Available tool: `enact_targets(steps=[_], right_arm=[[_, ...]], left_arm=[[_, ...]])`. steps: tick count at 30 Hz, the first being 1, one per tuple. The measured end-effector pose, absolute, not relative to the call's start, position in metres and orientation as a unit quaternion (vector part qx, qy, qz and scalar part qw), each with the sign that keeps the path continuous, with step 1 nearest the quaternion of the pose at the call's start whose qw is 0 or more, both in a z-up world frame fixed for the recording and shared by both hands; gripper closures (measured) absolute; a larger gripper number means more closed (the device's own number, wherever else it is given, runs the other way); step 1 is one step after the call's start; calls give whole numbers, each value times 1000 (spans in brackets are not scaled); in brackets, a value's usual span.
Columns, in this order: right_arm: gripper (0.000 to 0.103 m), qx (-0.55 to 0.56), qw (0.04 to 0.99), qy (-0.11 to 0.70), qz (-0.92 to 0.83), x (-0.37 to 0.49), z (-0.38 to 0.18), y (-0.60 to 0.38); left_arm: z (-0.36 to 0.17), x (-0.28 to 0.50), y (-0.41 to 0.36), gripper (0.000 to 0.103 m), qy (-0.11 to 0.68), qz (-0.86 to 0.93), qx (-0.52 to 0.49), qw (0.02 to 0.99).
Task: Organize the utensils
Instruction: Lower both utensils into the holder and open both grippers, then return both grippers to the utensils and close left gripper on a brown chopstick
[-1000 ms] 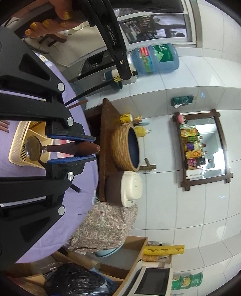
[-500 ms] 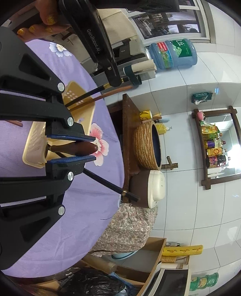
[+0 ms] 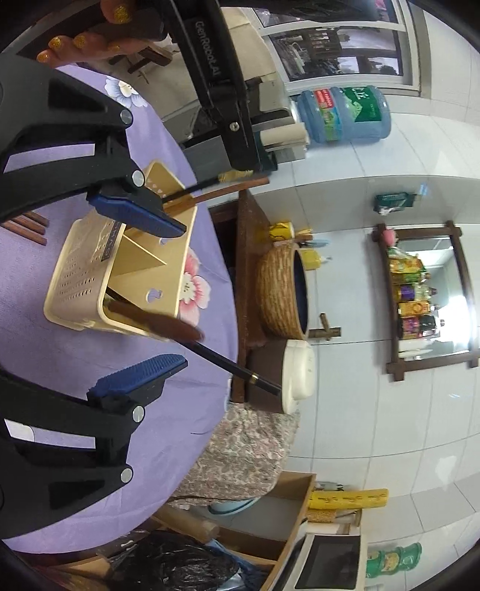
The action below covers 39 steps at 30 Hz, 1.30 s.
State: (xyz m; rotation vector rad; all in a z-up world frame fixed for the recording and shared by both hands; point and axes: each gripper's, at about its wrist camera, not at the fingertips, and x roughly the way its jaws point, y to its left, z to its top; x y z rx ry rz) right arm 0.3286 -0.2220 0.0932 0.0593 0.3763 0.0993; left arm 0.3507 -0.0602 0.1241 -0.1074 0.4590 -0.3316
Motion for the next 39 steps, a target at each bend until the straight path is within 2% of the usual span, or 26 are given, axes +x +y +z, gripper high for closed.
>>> enact_targets(steps=[4, 8, 16, 22, 25, 29, 32, 36, 39], right_arm=[[28, 20, 985, 169, 31, 310, 97, -228], [25, 15, 984, 174, 25, 284, 95, -235], [25, 7, 970, 236, 51, 226, 61, -236], [25, -13, 961, 270, 54, 185, 21, -224], [27, -30, 955, 290, 56, 172, 2, -215], [34, -28, 948, 315, 45, 158, -18, -213], [39, -23, 945, 324, 38, 147, -29, -216], [49, -14, 940, 338, 40, 145, -35, -216], [50, -15, 939, 340, 44, 144, -38, -213]], left_arm=[[124, 330, -44, 29, 218, -149, -70, 962], [111, 303, -36, 21, 234, -154, -54, 959], [50, 259, -29, 20, 305, -159, -14, 939], [13, 239, -21, 28, 349, -154, -28, 924], [-7, 229, -24, 38, 372, -157, -20, 915], [-30, 217, -22, 53, 398, -159, -31, 903], [-41, 208, -26, 58, 412, -165, -29, 896], [-50, 205, -37, 63, 422, -172, -20, 890], [-53, 205, -45, 67, 428, -176, -17, 886]])
